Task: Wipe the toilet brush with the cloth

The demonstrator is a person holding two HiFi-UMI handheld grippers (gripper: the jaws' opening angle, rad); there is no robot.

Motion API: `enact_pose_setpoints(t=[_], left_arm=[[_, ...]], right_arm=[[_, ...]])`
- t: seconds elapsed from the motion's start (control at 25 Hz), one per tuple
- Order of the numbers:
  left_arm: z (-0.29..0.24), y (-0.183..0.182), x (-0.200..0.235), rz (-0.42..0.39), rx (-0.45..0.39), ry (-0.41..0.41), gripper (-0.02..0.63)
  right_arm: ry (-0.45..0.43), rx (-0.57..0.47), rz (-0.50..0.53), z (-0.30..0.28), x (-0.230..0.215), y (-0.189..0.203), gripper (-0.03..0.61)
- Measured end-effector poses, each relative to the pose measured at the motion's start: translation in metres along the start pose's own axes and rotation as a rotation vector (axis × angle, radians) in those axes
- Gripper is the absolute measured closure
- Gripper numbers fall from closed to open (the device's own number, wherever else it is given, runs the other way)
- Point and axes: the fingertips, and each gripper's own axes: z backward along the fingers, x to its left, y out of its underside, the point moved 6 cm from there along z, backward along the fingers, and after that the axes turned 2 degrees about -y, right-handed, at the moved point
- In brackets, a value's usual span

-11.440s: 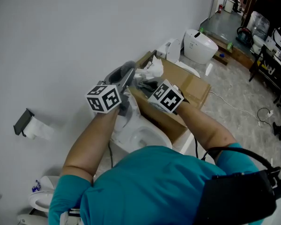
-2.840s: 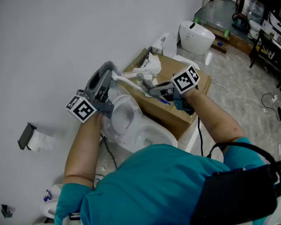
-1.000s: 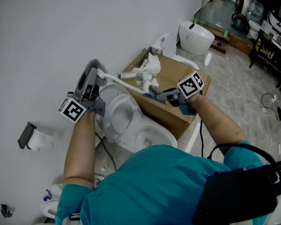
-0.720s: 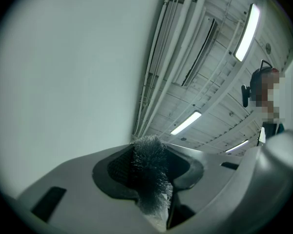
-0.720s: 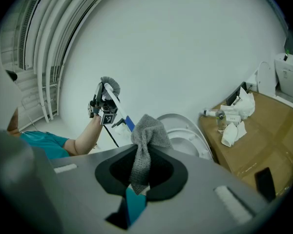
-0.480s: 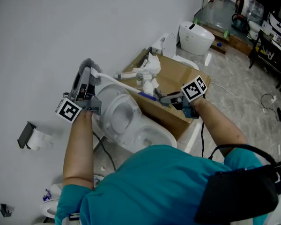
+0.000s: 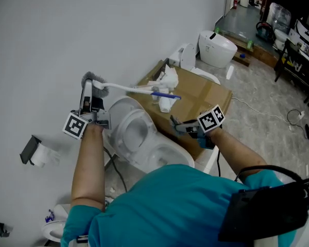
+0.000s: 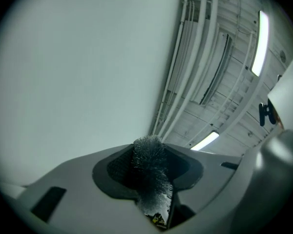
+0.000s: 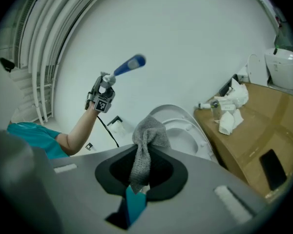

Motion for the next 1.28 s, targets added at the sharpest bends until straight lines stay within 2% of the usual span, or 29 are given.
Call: enact_pose_setpoints(t=[0.16, 0.28, 0.4, 0.52, 0.64, 0.84, 1.28], left_arm=[[-0.011, 0.037, -0.004, 0.084, 0.006, -0.008, 0.457], [-0.021, 0.067, -0.010, 0.119, 0.033, -0.026, 0.457], [-0.025, 0.087, -0.013, 0.071, 0.079, -0.053, 0.457], [-0.026, 0.099, -0.018, 0.059, 0.112, -0.061, 0.457], [-0.022, 0.103, -0.017, 0.046, 0.131, -0.084, 0.456], [-0.021, 0.102, -0.016, -0.037, 0.171, -0.079, 0.457], [-0.023, 0.098, -0.011, -0.076, 0.168, -0.078, 0.457]], right_arm=[[-0.077, -0.151, 0.131, -0.054, 0.045, -0.041, 0.557], [-0.053, -0.283, 0.146, -0.074, 0.065, -0.083, 0.557], [-0.005, -0.385, 0.171, -0.080, 0.079, -0.111, 0.557], [0.041, -0.455, 0.196, -0.078, 0.087, -0.128, 0.557], [0.062, -0.500, 0.178, -0.073, 0.086, -0.133, 0.557], [0.054, -0.547, 0.144, -0.063, 0.082, -0.130, 0.557], [0.069, -0.601, 0.093, -0.051, 0.072, -0.128, 0.557]])
